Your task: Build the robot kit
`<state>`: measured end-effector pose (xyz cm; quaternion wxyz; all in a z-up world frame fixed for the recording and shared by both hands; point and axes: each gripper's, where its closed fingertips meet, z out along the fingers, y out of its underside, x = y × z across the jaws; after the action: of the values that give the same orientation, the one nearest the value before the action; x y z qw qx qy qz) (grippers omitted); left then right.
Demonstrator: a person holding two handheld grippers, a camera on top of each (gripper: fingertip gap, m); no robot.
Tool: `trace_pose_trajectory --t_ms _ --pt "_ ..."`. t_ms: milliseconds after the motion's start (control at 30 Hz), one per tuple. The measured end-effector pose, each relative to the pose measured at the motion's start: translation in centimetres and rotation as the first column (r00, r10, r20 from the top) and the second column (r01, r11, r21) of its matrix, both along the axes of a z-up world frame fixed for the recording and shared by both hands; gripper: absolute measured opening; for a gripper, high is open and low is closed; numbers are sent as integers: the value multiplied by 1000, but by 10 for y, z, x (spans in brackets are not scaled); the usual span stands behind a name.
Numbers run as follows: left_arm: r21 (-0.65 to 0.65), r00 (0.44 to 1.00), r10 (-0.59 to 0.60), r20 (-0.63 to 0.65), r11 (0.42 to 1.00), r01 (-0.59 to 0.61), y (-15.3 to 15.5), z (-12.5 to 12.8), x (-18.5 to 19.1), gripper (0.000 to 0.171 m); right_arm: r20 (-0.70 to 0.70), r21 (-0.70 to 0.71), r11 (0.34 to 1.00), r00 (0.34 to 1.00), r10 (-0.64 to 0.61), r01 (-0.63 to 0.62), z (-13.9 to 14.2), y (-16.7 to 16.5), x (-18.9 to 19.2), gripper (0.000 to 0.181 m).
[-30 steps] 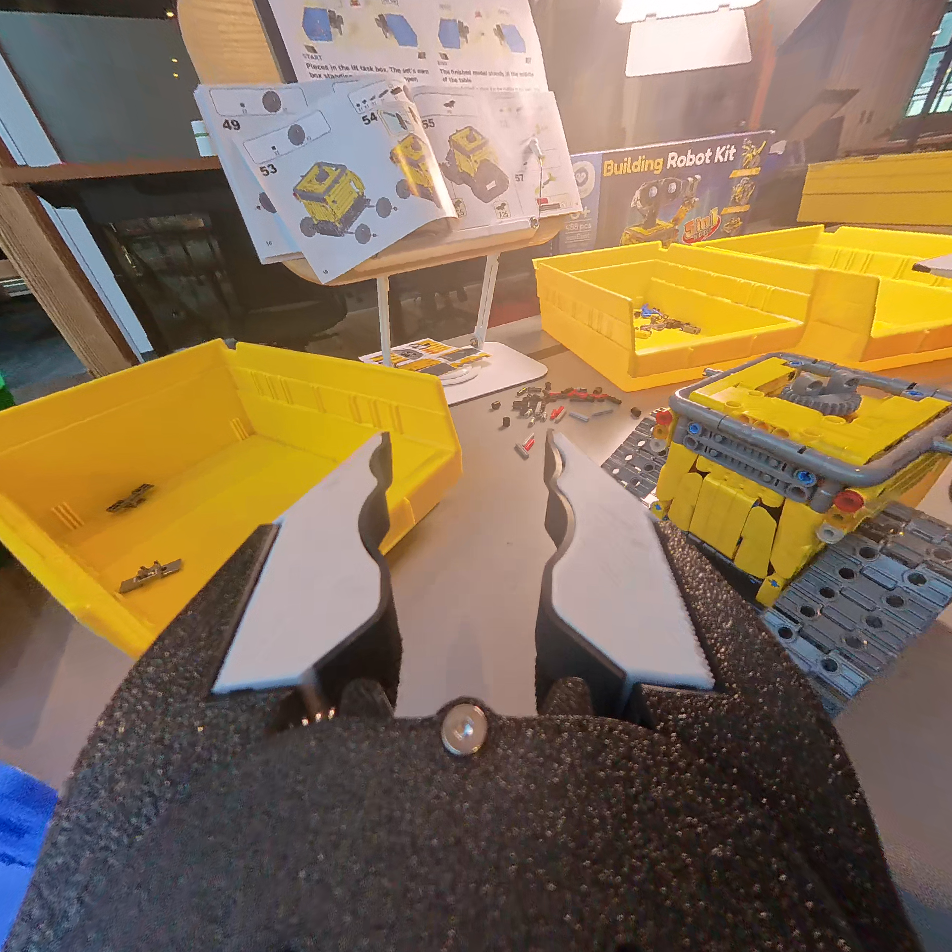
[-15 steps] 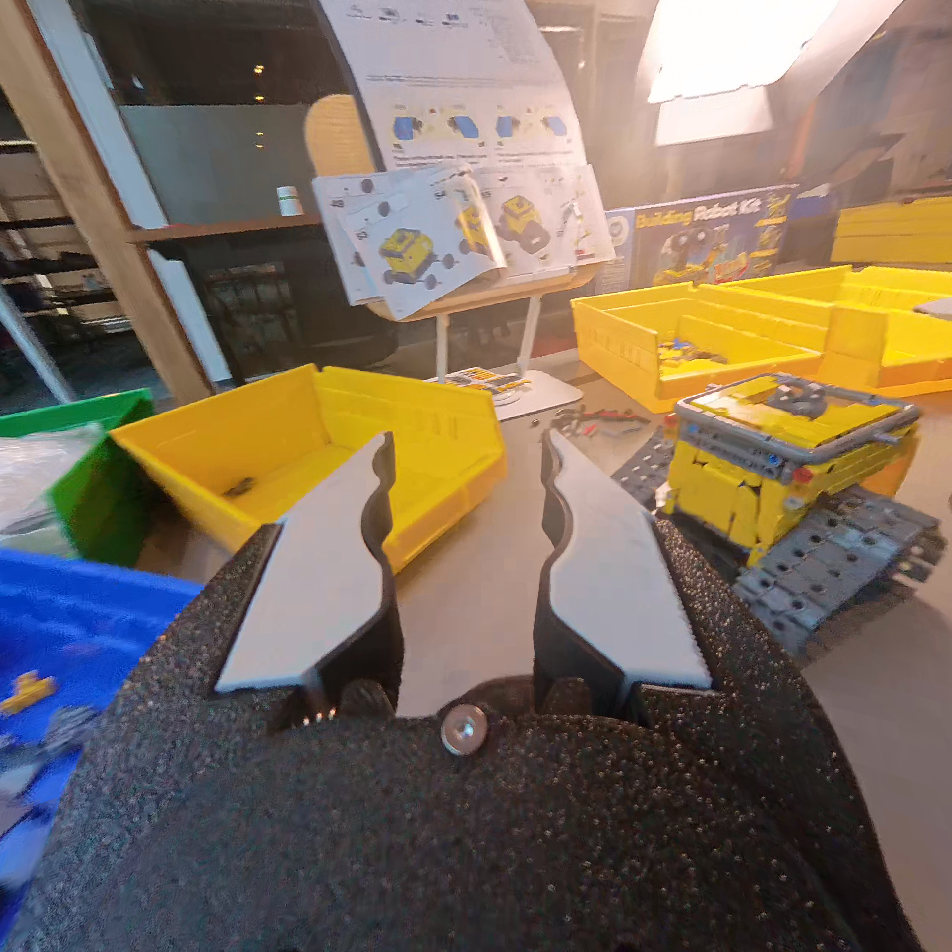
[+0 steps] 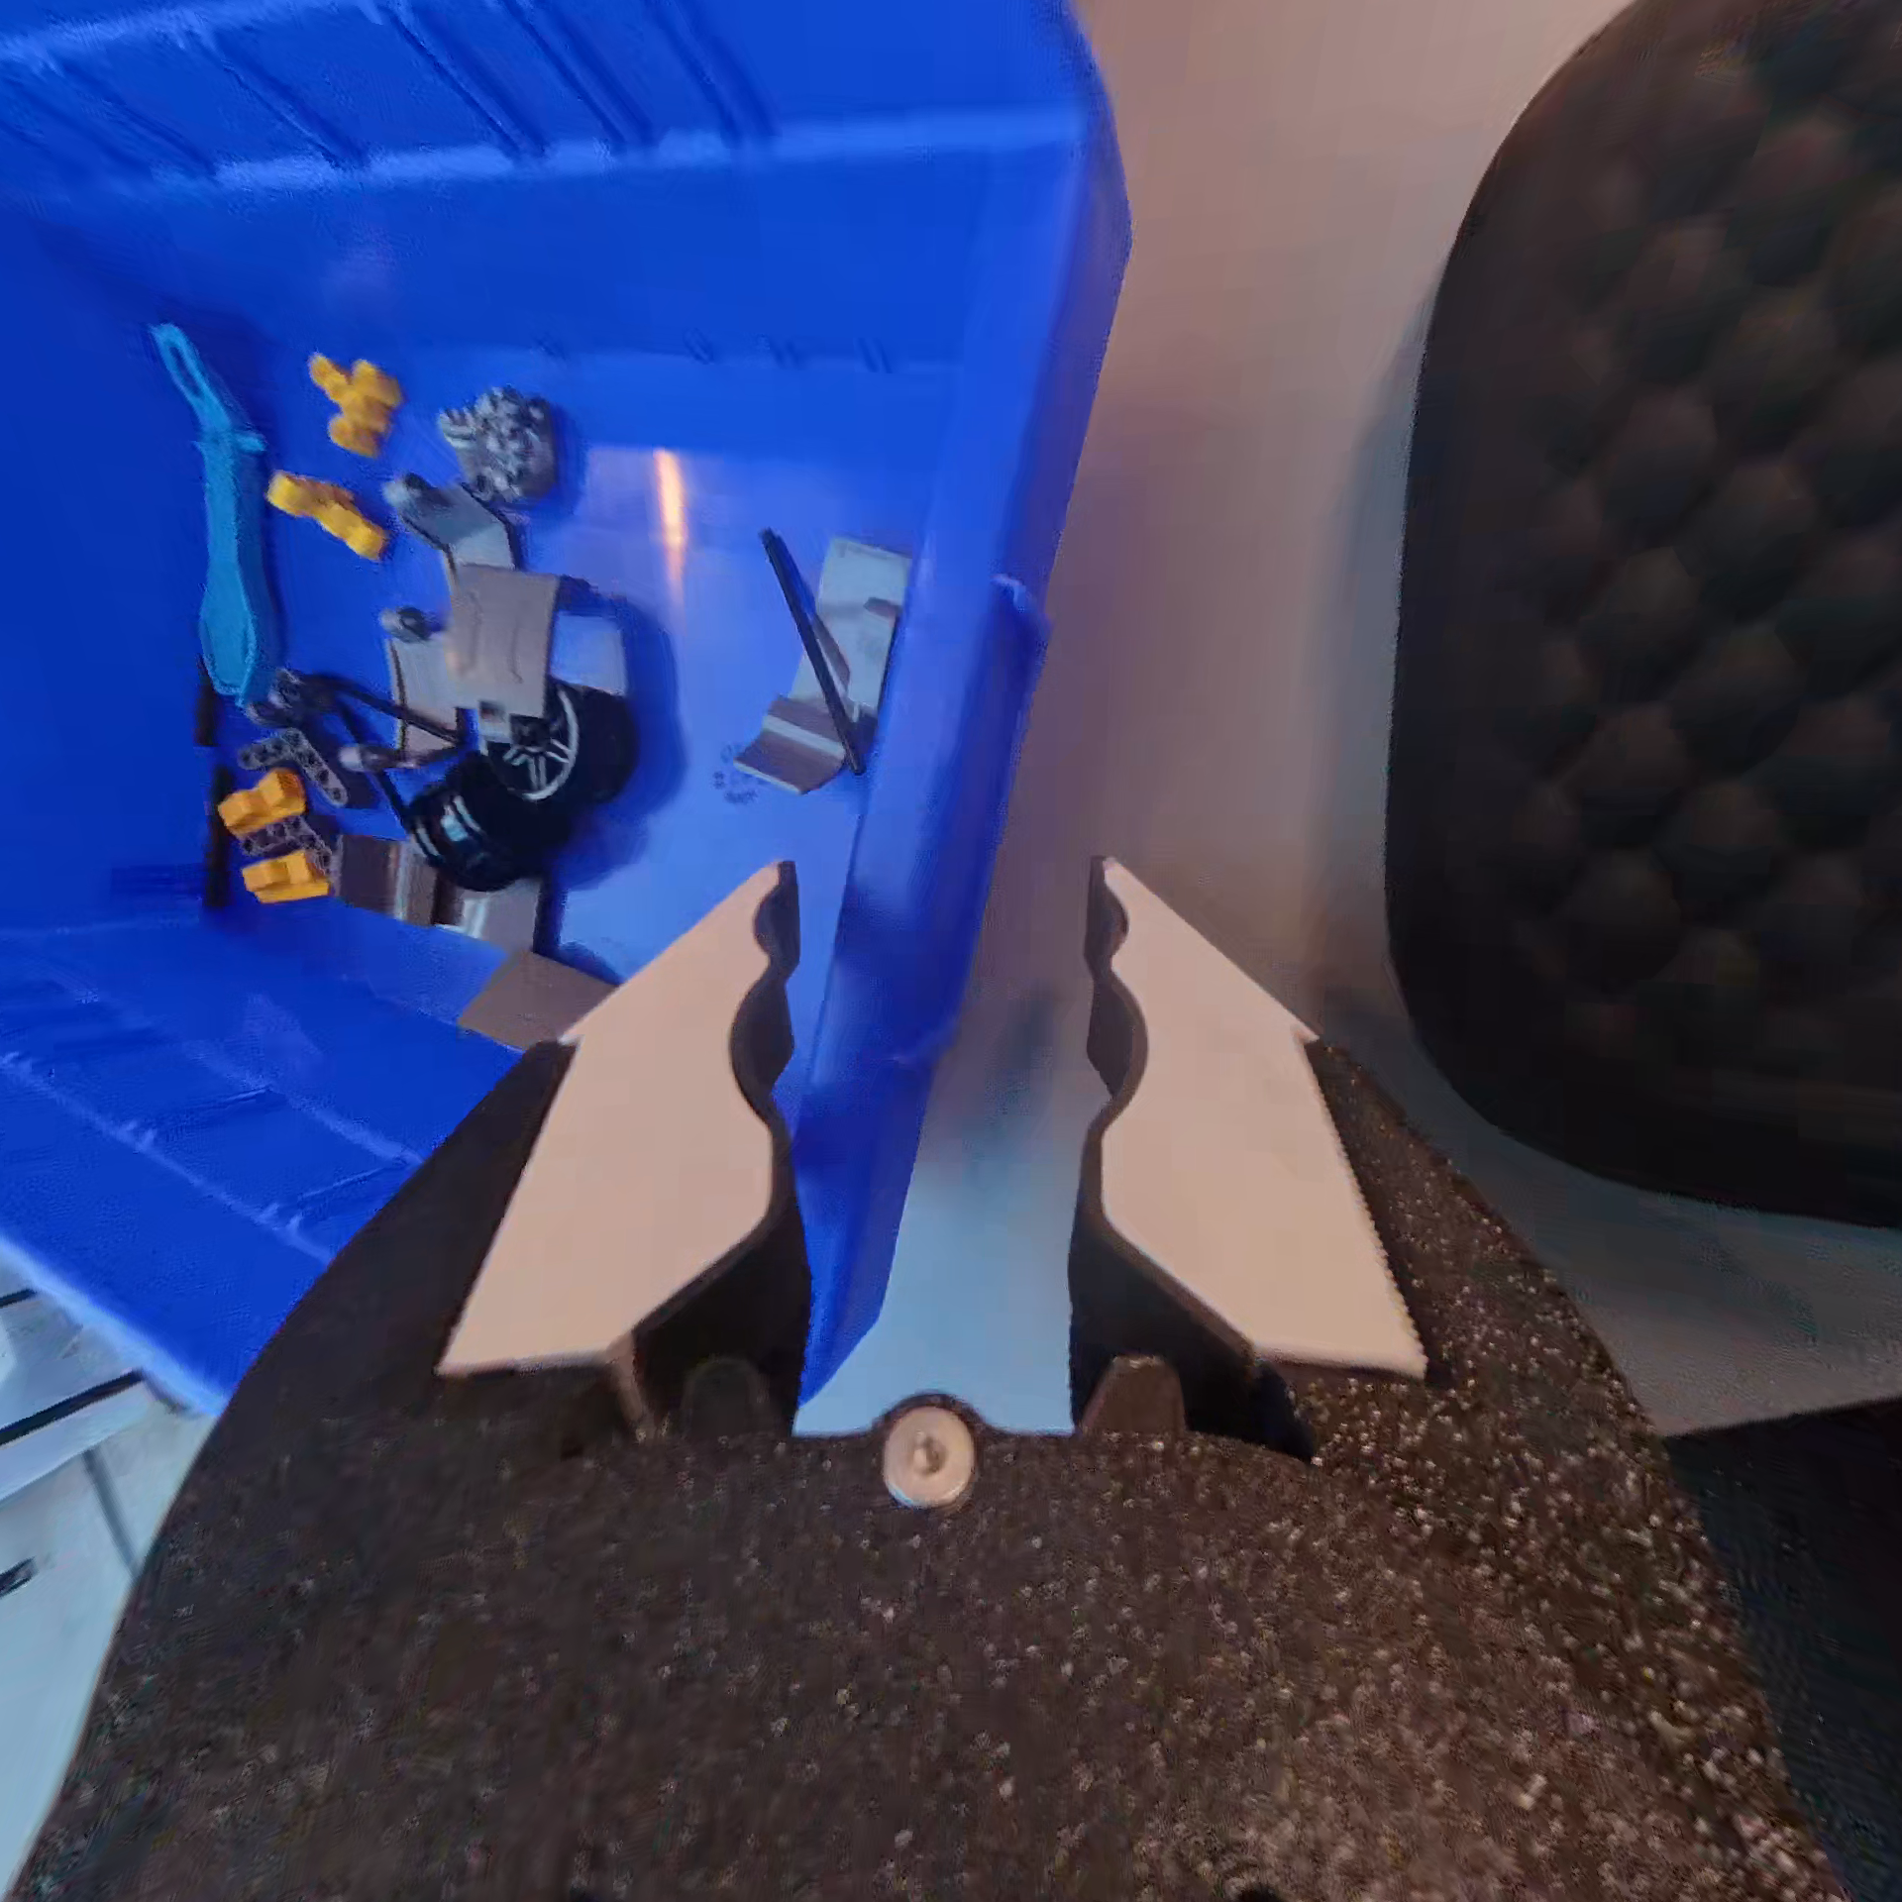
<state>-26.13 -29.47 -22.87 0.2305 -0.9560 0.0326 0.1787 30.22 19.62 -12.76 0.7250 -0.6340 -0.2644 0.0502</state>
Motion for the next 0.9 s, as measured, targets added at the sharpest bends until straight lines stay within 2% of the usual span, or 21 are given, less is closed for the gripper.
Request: trace_pose_trajectory --t_ms 67,100,233,300,400,433,467,533,600,667,900 --pt "-63 1000 10 -8 998 -11 0 -15 -6 51 -13 1 1000 1000 0 0 1 0 2 54" --pt "-30 1000 19 -8 999 -19 4 -11 -8 35 -21 0 1000 1000 1 -1 2 -1 3 54" --pt "-56 1000 -16 -4 998 15 -1 -4 -5 27 -50 -4 1000 999 3 -3 4 -1 8 54" --pt "4 990 -85 113 996 85 0 13 24 25 -55 -3 1000 998 8 -8 4 -2 8 54" --pt "74 971 -156 183 987 144 -6 45 51 26 -42 0 1000 999 9 -9 4 -2 6 52" --pt "91 978 -136 159 988 122 -5 48 44 30 -36 -2 1000 999 8 -8 3 -2 5 52" --pt "84 993 -68 98 995 60 -6 46 25 37 -32 -3 1000 999 11 -11 2 -1 4 52" --pt "10 999 35 19 999 -35 -15 27 -6 32 -31 -6 1000 999 21 -21 2 -1 2 52" --pt "58 998 -26 62 998 22 -4 26 7 27 -36 -6 1000 999 23 -23 3 -2 2 52" --pt "94 999 -26 43 995 22 2 31 12 27 -45 -1 1000 999 16 -16 4 -3 5 52" --pt "50 999 -12 33 999 10 -7 -1 16 27 -16 -11 1000 1000 7 -7 0 0 1 51"
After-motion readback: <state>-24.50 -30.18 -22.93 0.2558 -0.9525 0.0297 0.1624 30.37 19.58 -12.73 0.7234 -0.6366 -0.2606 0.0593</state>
